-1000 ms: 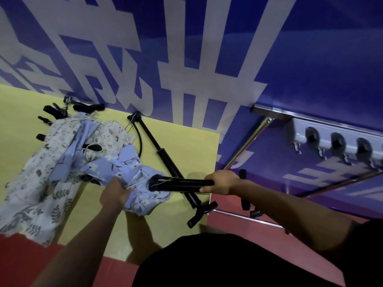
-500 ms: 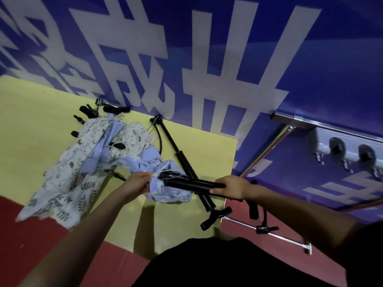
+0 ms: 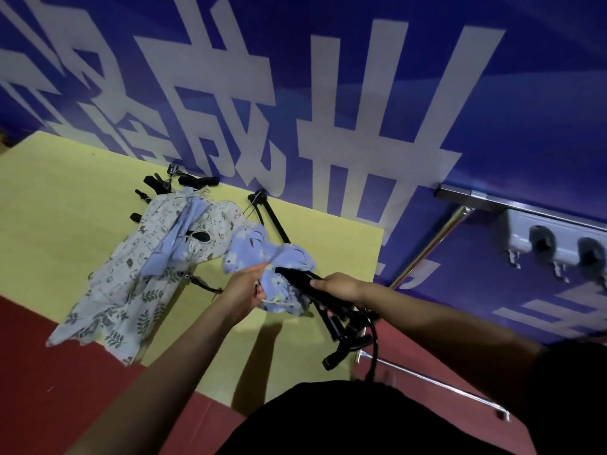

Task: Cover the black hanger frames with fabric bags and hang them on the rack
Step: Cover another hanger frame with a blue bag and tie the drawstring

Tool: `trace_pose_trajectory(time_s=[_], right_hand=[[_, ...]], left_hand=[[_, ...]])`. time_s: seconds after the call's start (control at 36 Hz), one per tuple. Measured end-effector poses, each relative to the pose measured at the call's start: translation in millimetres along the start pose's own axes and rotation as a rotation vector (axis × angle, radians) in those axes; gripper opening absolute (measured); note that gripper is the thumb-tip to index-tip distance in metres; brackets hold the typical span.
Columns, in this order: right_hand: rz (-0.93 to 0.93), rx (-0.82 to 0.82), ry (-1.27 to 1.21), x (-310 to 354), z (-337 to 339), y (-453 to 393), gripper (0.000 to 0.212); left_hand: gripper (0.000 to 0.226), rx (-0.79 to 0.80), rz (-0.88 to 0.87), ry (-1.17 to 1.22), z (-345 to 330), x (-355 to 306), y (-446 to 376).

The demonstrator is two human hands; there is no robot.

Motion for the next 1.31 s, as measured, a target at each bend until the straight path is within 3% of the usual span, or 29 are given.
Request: trace_pose_trajectory(time_s=[0.08, 0.19, 0.33, 0.39, 0.44, 0.58, 0.64, 0.72, 0.81, 0.92, 1.06, 1.17, 1.31], right_hand=[[-0.016, 0.035, -0.117, 8, 1, -5, 0.035], [-0.025, 0.012, -0.159, 20, 9, -11, 0.021], [0.066, -0.038, 0.079, 28, 18, -15, 0.030], [0.135, -0.077, 0.212, 31, 21, -15, 0.033], [0.197, -0.097, 0.332, 35, 22, -13, 0.034], [0.289, -0.171, 0.585, 36, 26, -18, 0.044], [0.313, -0.191, 0.626, 38, 28, -20, 0.044], [0.320, -0.176, 0.629, 42, 30, -22, 0.037], [0.329, -0.135, 0.560, 45, 32, -24, 0.026], [0.325, -0.061, 0.524, 42, 36, -27, 0.031], [0.395, -0.049, 0.672, 44, 38, -25, 0.035], [0.452, -0.141, 0.897, 60, 48, -30, 0.026], [0.569, -0.262, 1.069, 92, 73, -23, 0.024]], left_hand=[[0.042, -0.072, 0.022, 0.078, -2, 10, -4], [0.042, -0.010, 0.041, 0.156, -22, 10, 6], [0.033, 0.004, 0.045, 0.201, -1, 13, 5], [0.024, -0.007, 0.041, 0.065, 10, 12, 10], [0.031, -0.049, 0.004, -0.145, 20, 9, 15], [0.049, -0.287, -0.316, -0.666, 27, -12, 9], [0.055, -0.292, -0.422, -0.776, 13, -22, 6], [0.069, -0.256, -0.429, -0.897, -6, -25, -3], [0.056, -0.250, -0.495, -1.058, -8, -23, -16], [0.036, -0.171, -0.571, -1.196, -7, -27, -36], [0.042, -0.133, -0.599, -1.135, -10, -38, -36], [0.048, -0.033, -0.572, -0.849, -36, -45, -20], [0.048, -0.005, -0.619, -0.776, -24, -73, -8]])
Point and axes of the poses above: each hand's wrist, its own y-axis away from the middle knuckle, its own z-axis out of the back of the hand, x = y × z, the point moved 6 cm from there along -y, towards the middle knuckle, and after that the axes turned 11 degrees about y, right-handed, at the moved point
